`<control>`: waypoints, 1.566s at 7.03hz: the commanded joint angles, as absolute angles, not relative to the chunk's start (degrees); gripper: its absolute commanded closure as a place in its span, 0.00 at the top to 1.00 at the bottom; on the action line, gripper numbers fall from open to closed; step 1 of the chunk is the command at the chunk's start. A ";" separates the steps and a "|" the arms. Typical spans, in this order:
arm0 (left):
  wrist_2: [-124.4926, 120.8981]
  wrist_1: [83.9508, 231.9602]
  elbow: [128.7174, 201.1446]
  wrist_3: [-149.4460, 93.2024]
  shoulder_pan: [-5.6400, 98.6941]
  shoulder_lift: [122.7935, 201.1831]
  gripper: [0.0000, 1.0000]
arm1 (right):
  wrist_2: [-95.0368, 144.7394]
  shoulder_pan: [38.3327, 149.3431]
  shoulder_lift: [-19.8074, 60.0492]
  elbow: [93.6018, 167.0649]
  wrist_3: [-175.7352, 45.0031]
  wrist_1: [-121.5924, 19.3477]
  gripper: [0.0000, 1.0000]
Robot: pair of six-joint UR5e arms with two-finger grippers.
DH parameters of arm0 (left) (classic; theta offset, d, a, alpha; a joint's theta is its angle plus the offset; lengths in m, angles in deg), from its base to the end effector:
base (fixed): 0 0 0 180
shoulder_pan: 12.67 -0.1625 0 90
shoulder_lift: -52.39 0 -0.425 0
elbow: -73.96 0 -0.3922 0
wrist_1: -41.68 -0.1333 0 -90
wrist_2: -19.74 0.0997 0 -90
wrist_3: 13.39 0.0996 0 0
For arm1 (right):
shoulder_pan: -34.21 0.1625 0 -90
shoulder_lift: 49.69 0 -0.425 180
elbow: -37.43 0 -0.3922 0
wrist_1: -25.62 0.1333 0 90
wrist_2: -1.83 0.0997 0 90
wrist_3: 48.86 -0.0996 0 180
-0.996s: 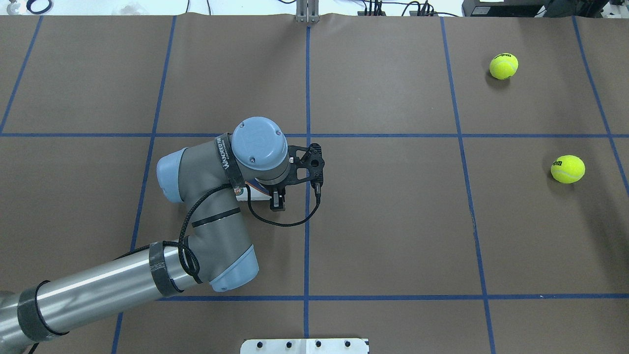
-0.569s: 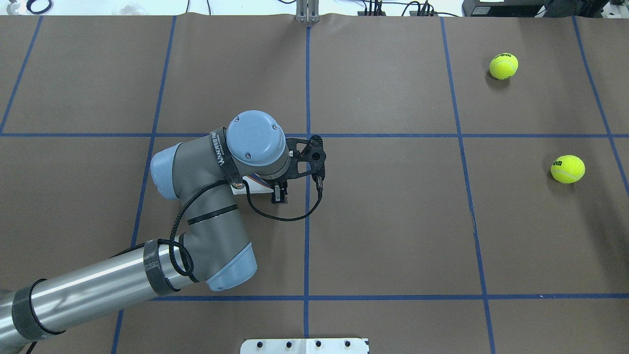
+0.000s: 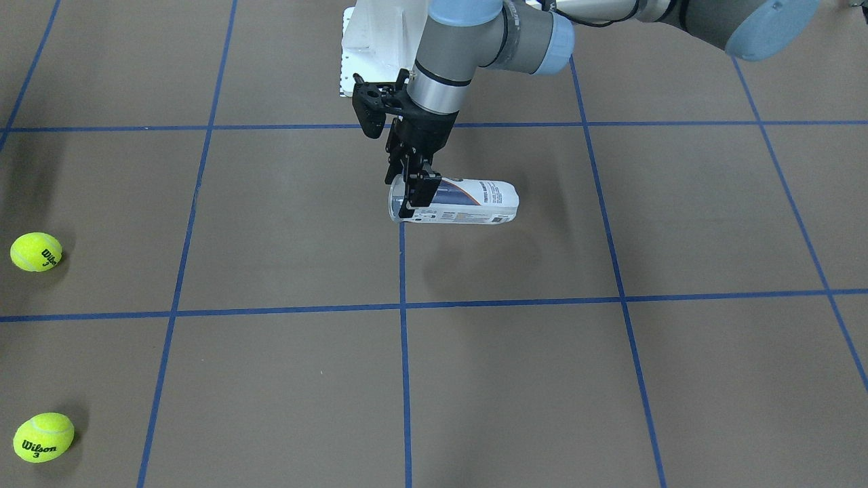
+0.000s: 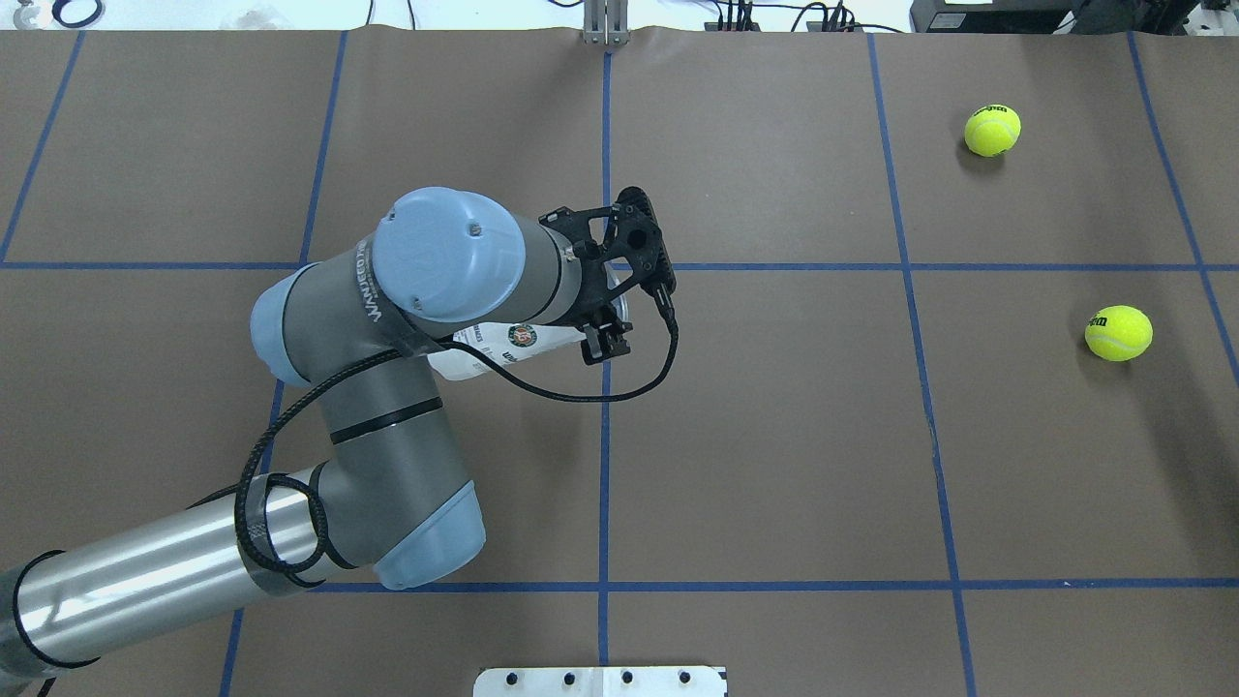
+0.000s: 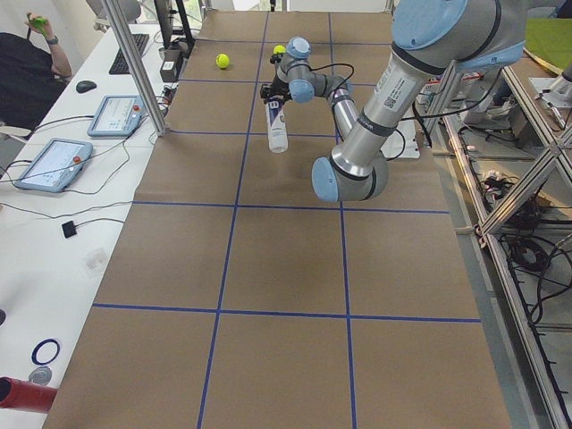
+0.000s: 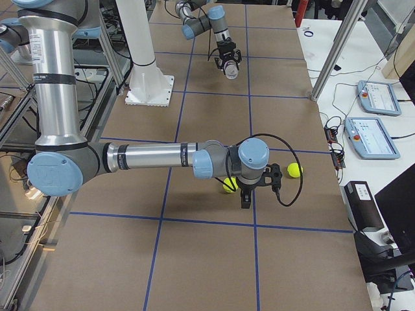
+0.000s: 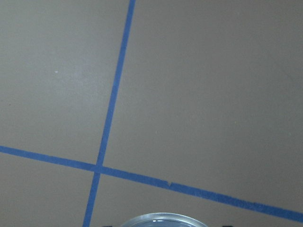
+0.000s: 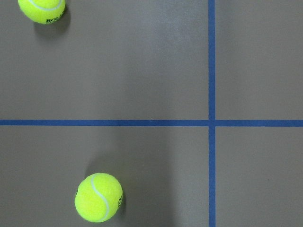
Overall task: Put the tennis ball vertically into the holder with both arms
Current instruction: 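Lift the can with the left gripper and tilt it upright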
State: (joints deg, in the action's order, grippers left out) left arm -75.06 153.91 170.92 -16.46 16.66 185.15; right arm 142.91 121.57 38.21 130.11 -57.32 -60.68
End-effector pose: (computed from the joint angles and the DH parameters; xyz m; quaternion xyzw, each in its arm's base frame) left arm 0.5206 -0.4359 0.1113 0.4805 0.3387 0.4111 0.6967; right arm 0.0321 -0.5163 0.6017 0.0248 -0.4344 0.0138 0.9003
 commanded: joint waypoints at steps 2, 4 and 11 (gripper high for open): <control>-61.96 192.92 170.56 -37.79 16.77 177.22 0.41 | 143.24 121.57 38.20 131.21 -57.39 -60.68 1.00; -57.61 206.40 170.55 -39.84 16.69 174.22 0.42 | 143.25 121.57 38.29 131.73 -57.39 -60.68 1.00; -45.92 243.39 146.47 -40.64 15.02 172.98 0.40 | 143.42 121.57 38.73 131.91 -57.48 -60.68 1.00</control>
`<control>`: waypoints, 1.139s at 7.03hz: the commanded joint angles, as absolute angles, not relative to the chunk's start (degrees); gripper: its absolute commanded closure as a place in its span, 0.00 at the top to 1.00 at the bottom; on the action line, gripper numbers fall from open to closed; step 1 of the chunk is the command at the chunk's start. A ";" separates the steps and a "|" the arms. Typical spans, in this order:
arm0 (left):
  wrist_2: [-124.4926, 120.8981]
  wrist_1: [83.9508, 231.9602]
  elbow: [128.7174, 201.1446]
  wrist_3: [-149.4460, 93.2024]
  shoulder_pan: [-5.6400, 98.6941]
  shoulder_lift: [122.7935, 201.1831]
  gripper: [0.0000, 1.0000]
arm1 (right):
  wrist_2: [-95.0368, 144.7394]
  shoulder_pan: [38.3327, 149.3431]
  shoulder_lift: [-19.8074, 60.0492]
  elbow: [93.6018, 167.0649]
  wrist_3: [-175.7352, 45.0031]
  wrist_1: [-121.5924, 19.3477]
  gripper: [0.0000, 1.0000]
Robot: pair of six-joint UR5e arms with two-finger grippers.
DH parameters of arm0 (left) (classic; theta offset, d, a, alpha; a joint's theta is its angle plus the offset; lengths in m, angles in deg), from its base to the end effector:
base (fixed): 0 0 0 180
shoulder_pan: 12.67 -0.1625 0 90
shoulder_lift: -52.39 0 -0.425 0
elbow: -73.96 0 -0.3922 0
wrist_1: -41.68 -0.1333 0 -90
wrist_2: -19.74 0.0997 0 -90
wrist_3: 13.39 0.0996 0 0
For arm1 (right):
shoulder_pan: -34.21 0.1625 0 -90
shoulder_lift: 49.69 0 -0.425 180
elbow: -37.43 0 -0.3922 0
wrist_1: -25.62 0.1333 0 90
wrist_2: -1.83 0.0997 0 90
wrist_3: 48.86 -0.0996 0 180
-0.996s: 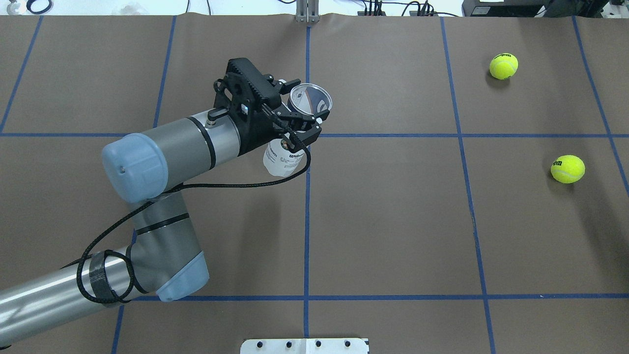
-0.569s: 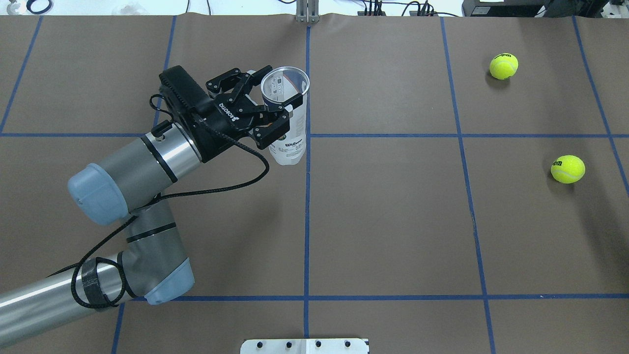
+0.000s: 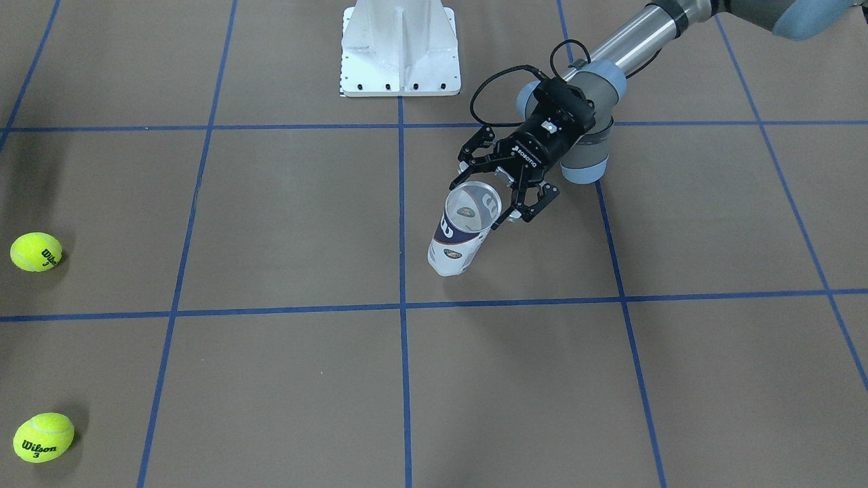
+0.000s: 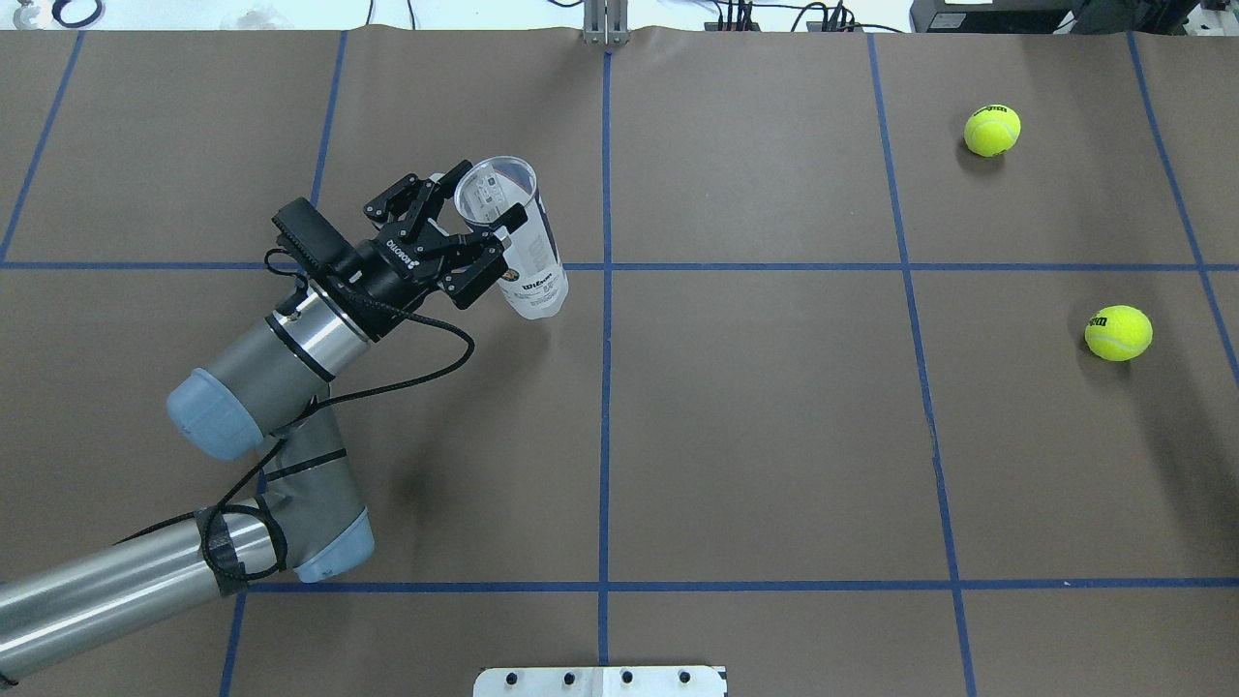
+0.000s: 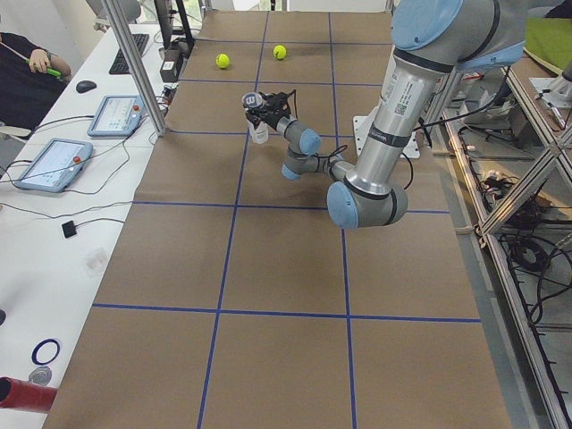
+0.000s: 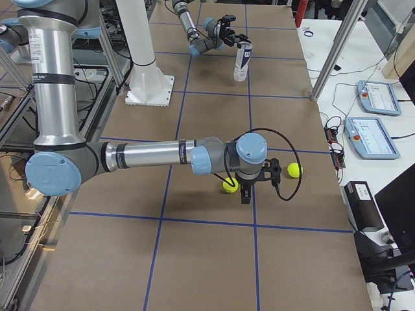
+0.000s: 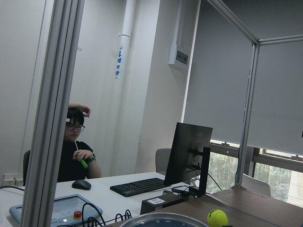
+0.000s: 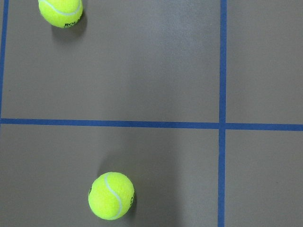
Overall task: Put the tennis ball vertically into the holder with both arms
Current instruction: 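Lift the can with the left gripper and tilt it upright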
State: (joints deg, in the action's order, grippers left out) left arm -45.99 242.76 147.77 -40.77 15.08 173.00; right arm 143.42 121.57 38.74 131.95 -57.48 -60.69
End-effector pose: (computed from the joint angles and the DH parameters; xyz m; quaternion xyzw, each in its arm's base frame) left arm 0.4607 -0.4393 0.2967 0.6844 0.5443 -0.0442 0.4831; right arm 0.0317 -0.5124 0.5898 0.0338 -0.4390 0.0097 0.8978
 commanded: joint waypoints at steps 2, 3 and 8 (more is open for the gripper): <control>-46.01 243.12 146.21 -39.94 15.02 173.07 0.46 | 143.42 121.57 38.73 131.65 -57.39 -60.77 1.00; -46.01 243.12 146.21 -38.98 14.84 173.15 0.48 | 143.42 121.57 38.64 131.47 -57.39 -60.77 1.00; -45.83 242.95 145.42 -36.87 13.52 173.24 0.83 | 143.16 121.57 38.73 131.21 -57.39 -60.86 1.00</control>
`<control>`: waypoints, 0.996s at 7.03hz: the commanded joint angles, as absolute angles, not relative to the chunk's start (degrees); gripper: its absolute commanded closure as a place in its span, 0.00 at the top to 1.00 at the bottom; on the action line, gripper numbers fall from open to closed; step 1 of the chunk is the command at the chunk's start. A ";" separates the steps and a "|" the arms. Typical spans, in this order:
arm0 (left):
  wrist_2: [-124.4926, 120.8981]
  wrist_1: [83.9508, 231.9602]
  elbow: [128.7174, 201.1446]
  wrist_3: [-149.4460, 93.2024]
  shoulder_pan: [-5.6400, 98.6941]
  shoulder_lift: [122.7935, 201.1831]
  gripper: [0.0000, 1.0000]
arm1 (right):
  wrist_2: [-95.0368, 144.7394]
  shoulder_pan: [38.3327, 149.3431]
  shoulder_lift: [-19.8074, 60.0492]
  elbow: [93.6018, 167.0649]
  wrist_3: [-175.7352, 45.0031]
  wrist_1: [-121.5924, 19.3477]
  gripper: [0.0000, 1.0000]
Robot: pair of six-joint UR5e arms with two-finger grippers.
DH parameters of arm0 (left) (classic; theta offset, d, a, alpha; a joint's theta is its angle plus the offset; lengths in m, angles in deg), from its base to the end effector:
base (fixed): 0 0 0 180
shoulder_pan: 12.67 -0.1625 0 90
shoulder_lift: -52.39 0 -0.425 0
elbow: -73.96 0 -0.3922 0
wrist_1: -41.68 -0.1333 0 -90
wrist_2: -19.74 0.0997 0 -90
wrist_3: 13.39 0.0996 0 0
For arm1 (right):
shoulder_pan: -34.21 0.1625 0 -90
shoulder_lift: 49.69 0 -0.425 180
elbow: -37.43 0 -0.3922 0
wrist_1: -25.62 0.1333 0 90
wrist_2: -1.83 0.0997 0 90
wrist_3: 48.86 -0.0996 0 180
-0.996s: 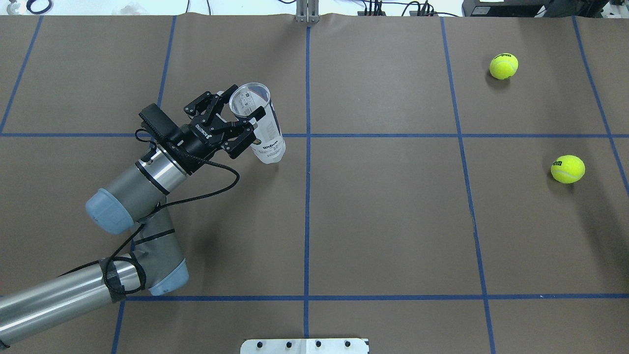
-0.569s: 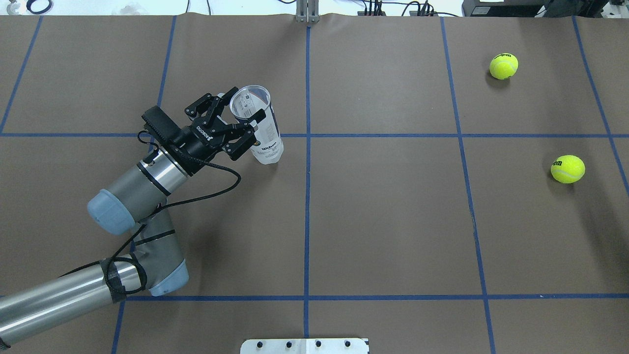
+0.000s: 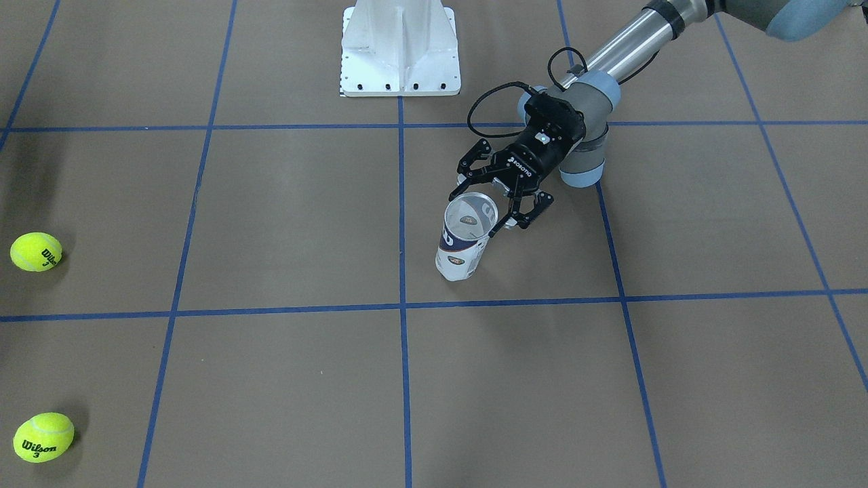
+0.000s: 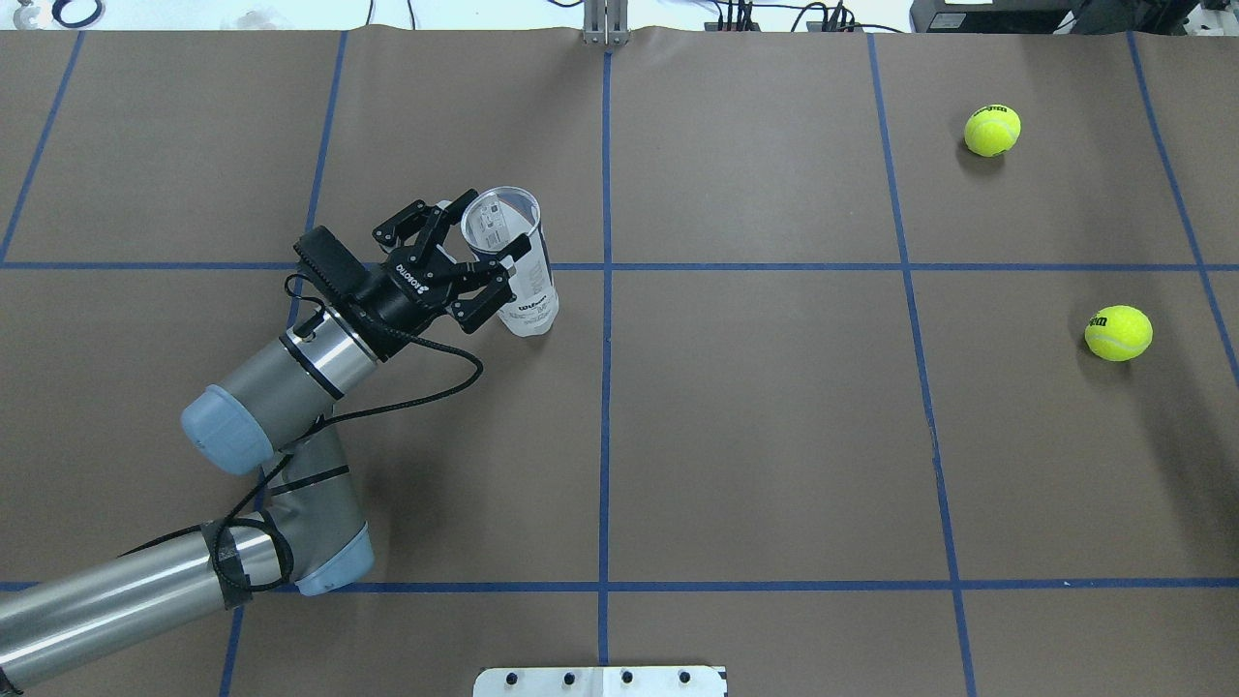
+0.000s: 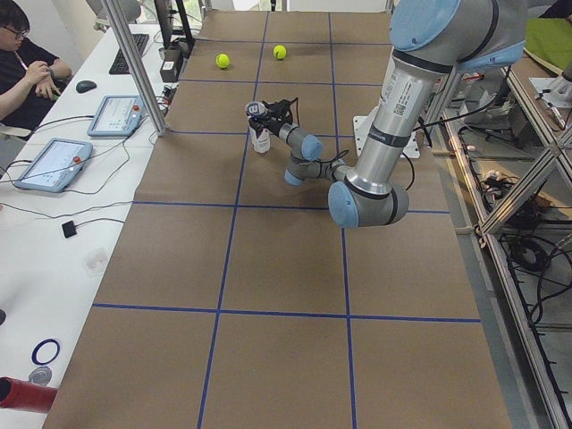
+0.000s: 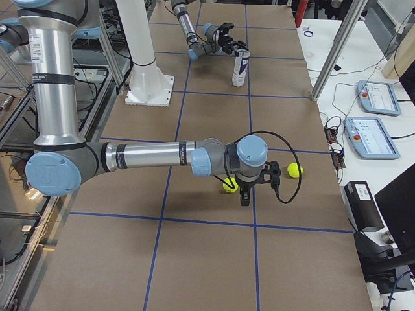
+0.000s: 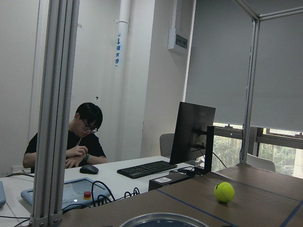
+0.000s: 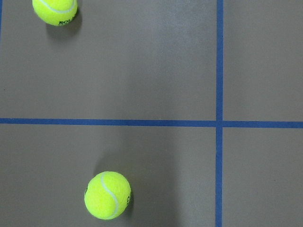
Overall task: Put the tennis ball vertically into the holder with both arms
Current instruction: 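Set the can upright on the table and open the left gripper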
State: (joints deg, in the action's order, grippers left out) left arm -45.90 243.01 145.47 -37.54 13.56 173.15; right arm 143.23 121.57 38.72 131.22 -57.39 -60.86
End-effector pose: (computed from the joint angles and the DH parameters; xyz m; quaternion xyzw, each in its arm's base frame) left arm 0.4800 -0.4309 0.3111 0.6893 0.5262 -0.0184 0.4976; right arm 0.0319 -0.5124 0.5965 0.0275 -0.4371 0.0126 0.8989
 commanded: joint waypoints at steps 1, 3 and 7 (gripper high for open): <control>-45.83 242.95 145.50 -35.99 13.52 173.16 0.99 | 143.16 121.57 38.73 131.21 -57.39 -60.86 1.00; -45.92 242.86 145.77 -35.98 13.52 173.24 0.99 | 142.98 121.57 38.73 131.12 -57.39 -60.95 1.00; -46.27 238.06 155.13 -36.15 14.84 172.37 0.99 | 143.16 121.57 38.64 131.12 -57.39 -60.95 1.00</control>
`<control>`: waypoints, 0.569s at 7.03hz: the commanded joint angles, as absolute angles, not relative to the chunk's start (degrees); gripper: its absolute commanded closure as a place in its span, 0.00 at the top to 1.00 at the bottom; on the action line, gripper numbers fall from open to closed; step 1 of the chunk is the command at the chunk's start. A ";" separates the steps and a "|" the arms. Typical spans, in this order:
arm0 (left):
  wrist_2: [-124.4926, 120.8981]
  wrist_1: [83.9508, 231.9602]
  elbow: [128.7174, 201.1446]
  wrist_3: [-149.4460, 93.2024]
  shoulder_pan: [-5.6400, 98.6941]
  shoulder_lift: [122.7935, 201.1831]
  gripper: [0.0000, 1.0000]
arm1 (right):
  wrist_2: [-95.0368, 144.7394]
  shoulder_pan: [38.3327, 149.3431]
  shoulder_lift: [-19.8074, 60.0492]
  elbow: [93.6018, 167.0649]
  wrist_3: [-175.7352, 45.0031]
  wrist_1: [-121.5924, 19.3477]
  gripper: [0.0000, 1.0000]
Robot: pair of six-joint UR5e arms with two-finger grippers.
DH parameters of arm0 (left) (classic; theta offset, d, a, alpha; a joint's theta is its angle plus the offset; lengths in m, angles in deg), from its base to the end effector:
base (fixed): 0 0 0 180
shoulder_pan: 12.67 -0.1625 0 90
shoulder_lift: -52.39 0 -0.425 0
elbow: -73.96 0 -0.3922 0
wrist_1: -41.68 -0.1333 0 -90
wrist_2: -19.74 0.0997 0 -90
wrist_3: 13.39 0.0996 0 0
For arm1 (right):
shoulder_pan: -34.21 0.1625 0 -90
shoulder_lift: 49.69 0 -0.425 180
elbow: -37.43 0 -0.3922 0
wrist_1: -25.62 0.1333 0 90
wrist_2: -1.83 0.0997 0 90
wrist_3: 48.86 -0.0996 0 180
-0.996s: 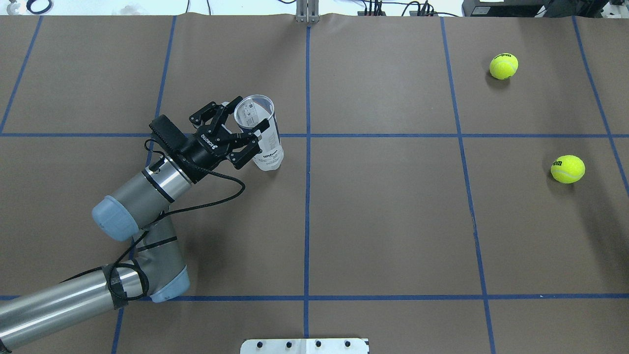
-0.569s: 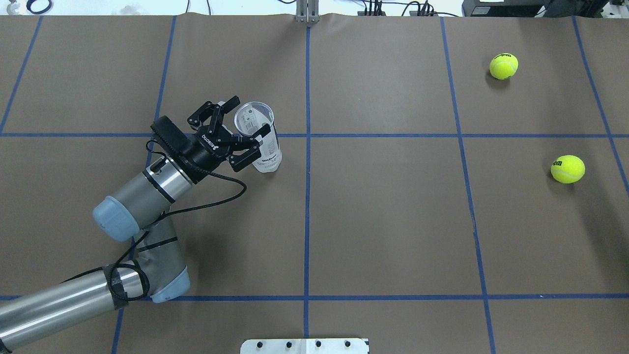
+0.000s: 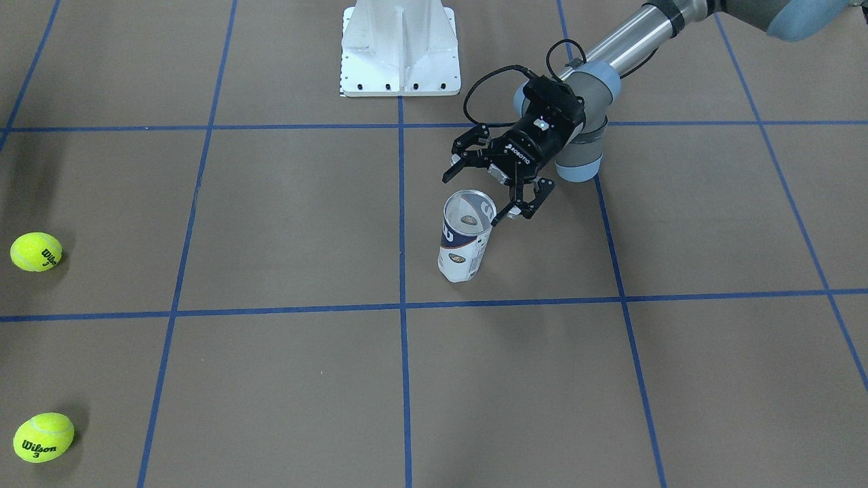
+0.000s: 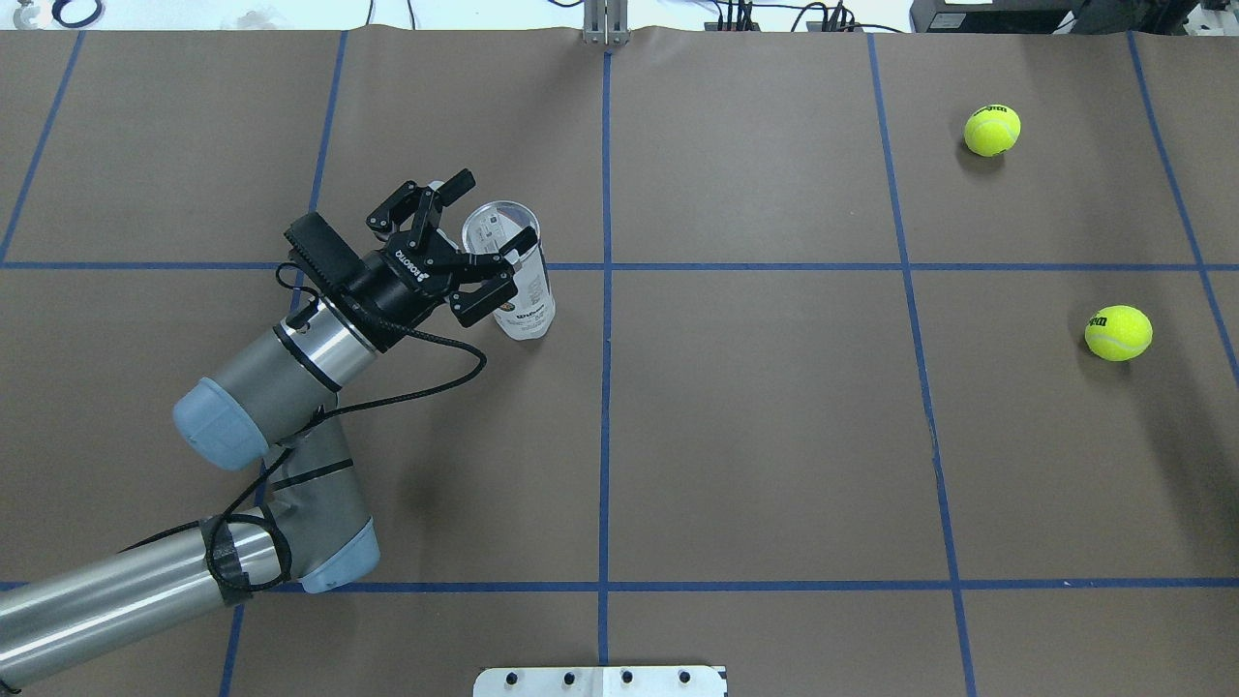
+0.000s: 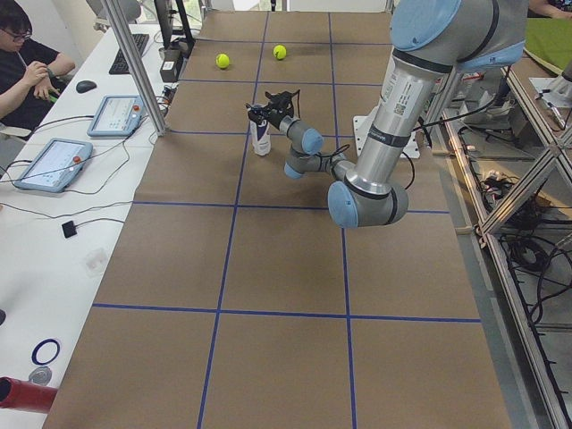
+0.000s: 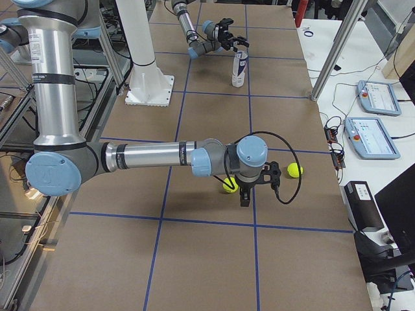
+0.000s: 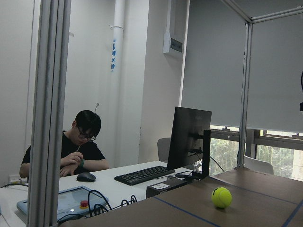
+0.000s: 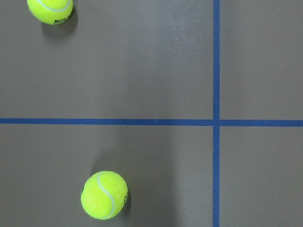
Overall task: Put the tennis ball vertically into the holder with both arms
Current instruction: 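Set the can upright on the table and open the left gripper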
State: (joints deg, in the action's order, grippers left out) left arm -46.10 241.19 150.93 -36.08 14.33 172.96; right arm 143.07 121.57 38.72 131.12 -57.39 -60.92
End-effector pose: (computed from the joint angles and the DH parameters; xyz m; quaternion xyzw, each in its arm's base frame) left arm 0.4579 -0.4287 0.2759 0.7052 0.5268 -0.0257 0.4738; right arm 0.0321 -0.5124 0.5977 0.0264 -0.4358 0.0133 0.8996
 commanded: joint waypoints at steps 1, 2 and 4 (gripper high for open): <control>-46.70 231.32 161.70 -36.24 15.97 170.28 0.99 | 143.33 121.57 38.47 131.12 -57.39 -60.95 1.00; -46.71 222.64 169.42 -37.20 17.20 165.56 0.99 | 143.16 121.57 38.12 131.81 -57.65 -60.95 1.00; -46.97 214.30 174.85 -45.42 18.01 155.28 0.99 | 142.89 121.57 37.59 132.52 -57.74 -61.03 1.00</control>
